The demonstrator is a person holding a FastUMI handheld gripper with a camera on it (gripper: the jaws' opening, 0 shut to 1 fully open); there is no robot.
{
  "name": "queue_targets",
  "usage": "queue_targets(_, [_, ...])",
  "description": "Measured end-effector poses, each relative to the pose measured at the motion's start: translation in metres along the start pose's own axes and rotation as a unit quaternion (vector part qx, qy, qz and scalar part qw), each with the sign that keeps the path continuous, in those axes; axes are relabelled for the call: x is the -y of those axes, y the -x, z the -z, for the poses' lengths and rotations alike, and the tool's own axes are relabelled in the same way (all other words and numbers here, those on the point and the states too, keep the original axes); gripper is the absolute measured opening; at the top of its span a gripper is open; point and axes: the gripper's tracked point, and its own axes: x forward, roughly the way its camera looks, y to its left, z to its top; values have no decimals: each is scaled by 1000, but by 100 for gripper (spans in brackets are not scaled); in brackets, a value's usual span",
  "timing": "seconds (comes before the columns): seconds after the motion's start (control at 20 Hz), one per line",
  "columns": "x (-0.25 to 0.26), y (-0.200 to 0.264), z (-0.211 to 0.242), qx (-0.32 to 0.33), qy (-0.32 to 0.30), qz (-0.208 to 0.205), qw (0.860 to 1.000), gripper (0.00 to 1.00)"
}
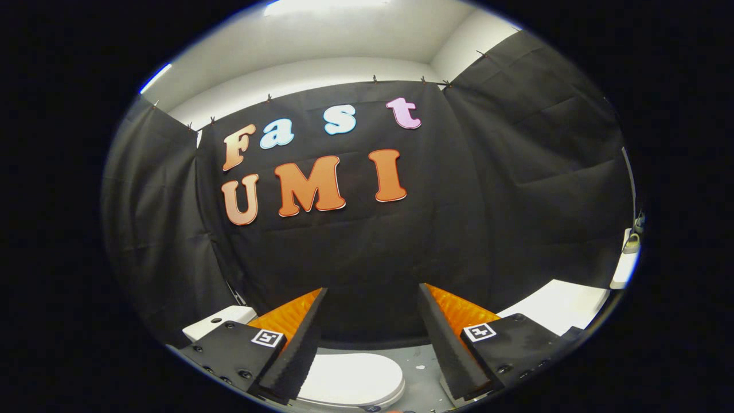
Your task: Open the toilet lid.
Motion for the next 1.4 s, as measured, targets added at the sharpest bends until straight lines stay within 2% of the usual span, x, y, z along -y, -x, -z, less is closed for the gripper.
queue_targets(0.25, [19, -14, 85, -46, -6, 7, 999, 98])
queue_targets(0.4, [35, -17, 143, -80, -32, 17, 996, 99])
queue_targets(0.75, [66, -18, 270, -178, -105, 45, 977, 99])
queue_targets(1.2, [67, -10, 407, -287, -220, 44, 931, 99])
queue_targets(1.4, [67, 3, 468, -341, -240, 37, 908, 99])
